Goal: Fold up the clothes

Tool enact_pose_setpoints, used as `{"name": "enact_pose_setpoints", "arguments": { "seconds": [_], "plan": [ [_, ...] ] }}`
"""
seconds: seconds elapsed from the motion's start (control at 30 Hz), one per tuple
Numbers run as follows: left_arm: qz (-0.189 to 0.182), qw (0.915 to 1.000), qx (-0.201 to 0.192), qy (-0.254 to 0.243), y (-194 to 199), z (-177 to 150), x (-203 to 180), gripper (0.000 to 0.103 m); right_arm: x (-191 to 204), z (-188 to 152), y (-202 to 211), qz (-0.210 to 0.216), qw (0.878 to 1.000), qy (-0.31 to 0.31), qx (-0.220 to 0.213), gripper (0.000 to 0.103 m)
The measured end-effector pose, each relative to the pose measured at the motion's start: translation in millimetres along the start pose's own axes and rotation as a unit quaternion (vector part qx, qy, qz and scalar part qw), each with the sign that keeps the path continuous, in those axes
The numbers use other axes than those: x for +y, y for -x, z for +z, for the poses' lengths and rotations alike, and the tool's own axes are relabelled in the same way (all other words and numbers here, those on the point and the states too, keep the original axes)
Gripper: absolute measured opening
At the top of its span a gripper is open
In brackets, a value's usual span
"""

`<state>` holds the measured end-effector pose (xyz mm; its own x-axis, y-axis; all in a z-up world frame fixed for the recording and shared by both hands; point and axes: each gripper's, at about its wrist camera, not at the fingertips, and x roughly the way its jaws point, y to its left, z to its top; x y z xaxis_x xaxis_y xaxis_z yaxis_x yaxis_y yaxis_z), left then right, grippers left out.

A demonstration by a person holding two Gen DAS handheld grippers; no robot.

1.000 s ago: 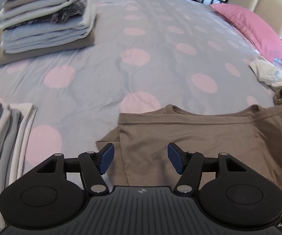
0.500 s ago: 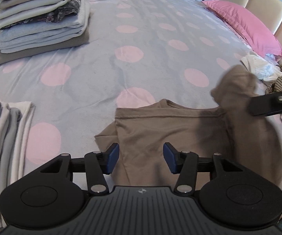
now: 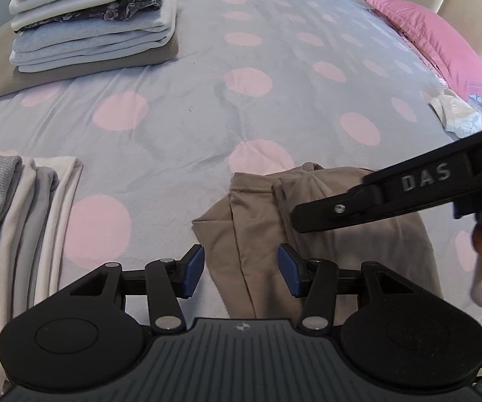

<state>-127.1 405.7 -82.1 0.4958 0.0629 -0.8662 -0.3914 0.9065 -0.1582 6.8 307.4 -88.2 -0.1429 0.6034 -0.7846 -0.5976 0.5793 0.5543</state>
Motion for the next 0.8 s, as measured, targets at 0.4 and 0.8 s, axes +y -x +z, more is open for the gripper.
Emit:
{"name": "enact_pose_setpoints", "arguments": {
  "seconds": [0.4,0.8],
  "plan": [
    [-0.063,0.9959,0.063,0.013,-4.9,-19.8,-21.3,0.047,17.7,12.8,13.1,-0.094,0.988,0.123,0.011,0.049],
    [-0.095,0.9855,0.138,0.025,-1.3,-59.5,-37.6,0.047,26.7,-38.5,54.8,-0.114,0.955,0.271,0.029,0.052]
  ]
}}
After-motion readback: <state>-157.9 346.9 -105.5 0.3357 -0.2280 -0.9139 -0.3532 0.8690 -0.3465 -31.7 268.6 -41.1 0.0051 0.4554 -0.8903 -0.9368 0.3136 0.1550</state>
